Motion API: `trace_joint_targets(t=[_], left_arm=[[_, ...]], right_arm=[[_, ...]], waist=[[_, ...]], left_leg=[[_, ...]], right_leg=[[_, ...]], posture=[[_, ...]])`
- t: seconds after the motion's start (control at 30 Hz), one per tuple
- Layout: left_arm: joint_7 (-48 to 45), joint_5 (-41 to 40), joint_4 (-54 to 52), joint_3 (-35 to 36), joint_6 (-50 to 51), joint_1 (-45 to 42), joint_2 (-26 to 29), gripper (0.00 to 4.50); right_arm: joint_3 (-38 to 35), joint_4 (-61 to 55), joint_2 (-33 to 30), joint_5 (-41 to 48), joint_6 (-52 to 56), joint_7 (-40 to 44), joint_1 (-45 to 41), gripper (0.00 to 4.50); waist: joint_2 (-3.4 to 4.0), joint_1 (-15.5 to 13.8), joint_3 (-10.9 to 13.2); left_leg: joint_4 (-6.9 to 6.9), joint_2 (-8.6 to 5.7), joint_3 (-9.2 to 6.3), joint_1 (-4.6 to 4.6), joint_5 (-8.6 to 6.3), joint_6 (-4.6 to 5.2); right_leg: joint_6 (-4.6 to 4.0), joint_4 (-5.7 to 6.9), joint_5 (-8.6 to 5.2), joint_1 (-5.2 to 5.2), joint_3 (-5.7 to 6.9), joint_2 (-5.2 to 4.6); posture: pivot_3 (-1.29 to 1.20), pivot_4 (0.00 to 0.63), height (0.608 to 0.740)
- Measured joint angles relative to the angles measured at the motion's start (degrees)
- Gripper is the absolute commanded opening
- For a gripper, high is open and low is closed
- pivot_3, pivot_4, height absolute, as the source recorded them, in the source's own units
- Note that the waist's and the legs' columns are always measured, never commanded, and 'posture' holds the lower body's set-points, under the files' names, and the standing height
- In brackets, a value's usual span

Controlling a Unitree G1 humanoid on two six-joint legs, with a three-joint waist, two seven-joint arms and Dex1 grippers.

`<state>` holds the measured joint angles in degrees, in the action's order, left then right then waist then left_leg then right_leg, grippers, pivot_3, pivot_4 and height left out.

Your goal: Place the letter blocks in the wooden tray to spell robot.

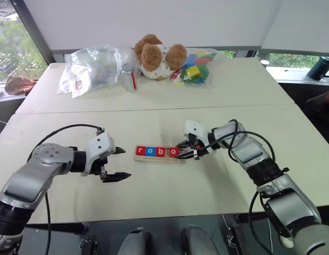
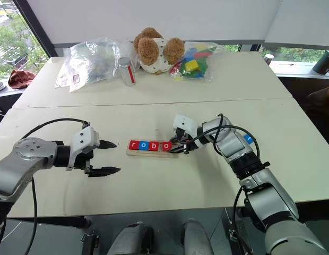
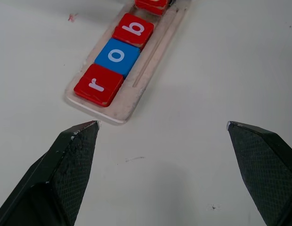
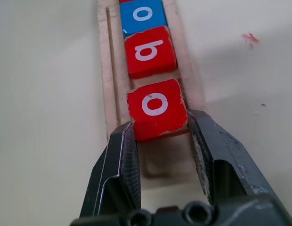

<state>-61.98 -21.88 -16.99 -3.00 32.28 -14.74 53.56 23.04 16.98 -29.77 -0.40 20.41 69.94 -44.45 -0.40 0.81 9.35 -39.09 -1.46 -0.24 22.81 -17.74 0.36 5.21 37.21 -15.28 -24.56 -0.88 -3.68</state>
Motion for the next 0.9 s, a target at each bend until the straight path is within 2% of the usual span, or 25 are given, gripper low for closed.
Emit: trace_joint_targets(t=[0.67, 0.73, 0.77, 0.87, 0.9], left_arm=[[1.1, 1.8, 1.2, -0.6, -0.6, -0.6, -1.2, 4.5], [1.1, 2.1, 1.2, -0.6, -0.8, -0.6, -1.3, 4.5], [1.1, 2.2, 1.2, -0.6, -0.9, -0.6, -1.3, 4.5], [1.1, 2.6, 1.3, -0.6, -1.4, -0.6, -1.5, 4.5], [1.1, 2.6, 1.3, -0.6, -1.4, -0.6, -1.7, 4.5]], right_arm=[[0.9, 0.1, 3.6, -1.8, 1.1, -1.9, -0.7, 1.1], [0.9, 0.1, 3.6, -1.7, 1.2, -1.6, -0.8, 2.25], [0.9, 0.1, 3.6, -1.7, 1.3, -1.6, -0.8, 2.58], [0.9, 0.1, 3.7, -1.7, 1.4, -1.7, -1.0, 4.17], [0.9, 0.1, 3.8, -1.7, 1.4, -1.7, -1.0, 4.41]], waist=[[0.0, 0.2, 0.0], [0.0, 0.2, 0.0], [0.0, 0.2, 0.0], [0.0, 0.2, 0.0], [0.0, 0.1, 0.0]], left_leg=[[0.0, 0.0, -0.01, -0.01, 0.02, -0.03], [0.0, 0.0, -0.01, -0.01, 0.01, -0.02], [0.0, 0.0, 0.0, -0.01, 0.02, -0.03], [0.0, 0.0, -0.01, -0.01, 0.04, -0.07], [0.0, 0.0, -0.01, -0.01, 0.04, -0.07]], right_leg=[[0.0, 0.01, 0.0, 0.0, 0.02, 0.03], [0.0, 0.01, 0.0, 0.0, 0.01, 0.03], [0.0, 0.01, 0.0, 0.0, 0.02, 0.03], [0.0, 0.01, 0.0, 0.0, 0.02, 0.03], [0.0, 0.01, 0.0, 0.0, 0.02, 0.03]], posture=[[0.0, 0.15, 0.74], [0.0, 0.15, 0.74], [0.0, 0.15, 0.74], [0.0, 0.15, 0.74], [0.0, 0.15, 0.74]])
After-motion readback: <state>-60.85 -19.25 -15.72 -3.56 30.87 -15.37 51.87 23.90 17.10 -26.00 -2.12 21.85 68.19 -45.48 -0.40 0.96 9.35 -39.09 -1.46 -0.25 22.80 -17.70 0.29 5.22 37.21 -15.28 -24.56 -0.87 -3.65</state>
